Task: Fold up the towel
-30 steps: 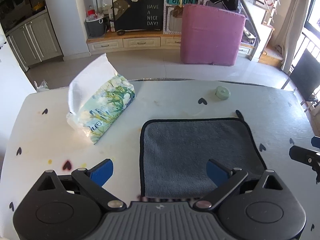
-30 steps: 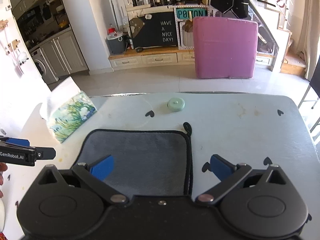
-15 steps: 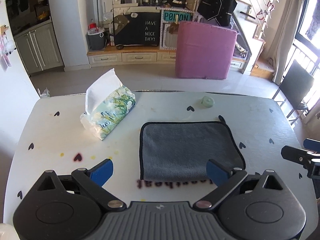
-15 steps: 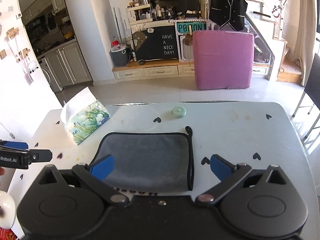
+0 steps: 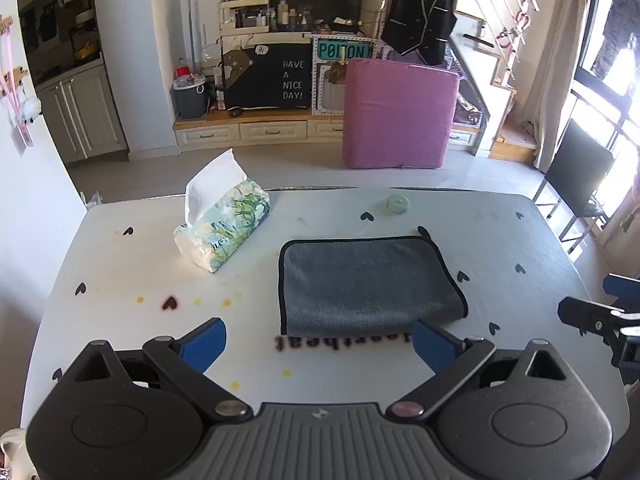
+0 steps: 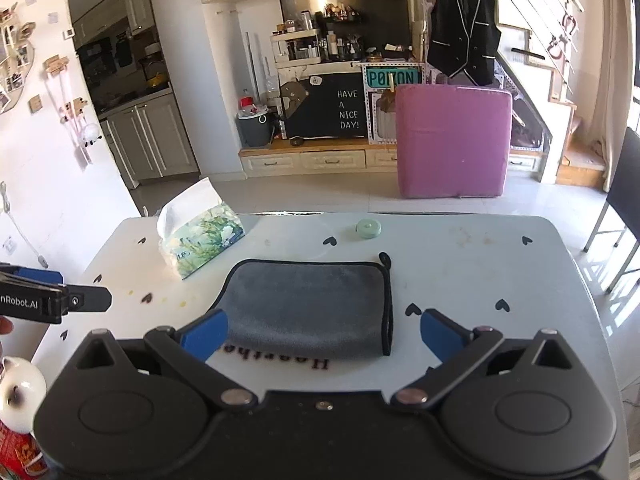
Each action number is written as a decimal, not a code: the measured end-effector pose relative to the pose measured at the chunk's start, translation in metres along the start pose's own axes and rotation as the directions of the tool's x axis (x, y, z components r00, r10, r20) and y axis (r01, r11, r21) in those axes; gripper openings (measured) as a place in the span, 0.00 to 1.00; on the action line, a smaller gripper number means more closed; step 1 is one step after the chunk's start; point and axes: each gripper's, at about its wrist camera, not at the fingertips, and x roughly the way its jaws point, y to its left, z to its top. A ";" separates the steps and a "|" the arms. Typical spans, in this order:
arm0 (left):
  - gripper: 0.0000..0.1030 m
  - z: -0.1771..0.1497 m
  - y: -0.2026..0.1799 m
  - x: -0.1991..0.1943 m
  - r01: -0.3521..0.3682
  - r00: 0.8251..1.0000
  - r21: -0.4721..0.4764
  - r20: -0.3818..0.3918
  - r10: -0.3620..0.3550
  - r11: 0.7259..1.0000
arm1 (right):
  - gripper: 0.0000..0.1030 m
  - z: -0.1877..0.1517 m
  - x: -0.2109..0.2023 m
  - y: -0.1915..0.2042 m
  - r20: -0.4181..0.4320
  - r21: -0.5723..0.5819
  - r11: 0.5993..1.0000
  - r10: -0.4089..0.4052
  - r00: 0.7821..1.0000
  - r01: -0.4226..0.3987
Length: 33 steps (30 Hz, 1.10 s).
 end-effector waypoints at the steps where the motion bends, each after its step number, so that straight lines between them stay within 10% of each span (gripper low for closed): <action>1: 0.96 -0.003 -0.001 -0.004 0.006 1.000 0.002 0.004 -0.006 1.000 | 1.00 -0.002 -0.003 0.001 0.002 0.004 1.000 0.001 1.000 -0.001; 33: 0.98 -0.095 -0.008 -0.089 0.093 0.989 0.021 0.110 -0.094 0.995 | 1.00 -0.076 -0.097 0.011 0.082 0.013 0.999 0.048 0.996 -0.049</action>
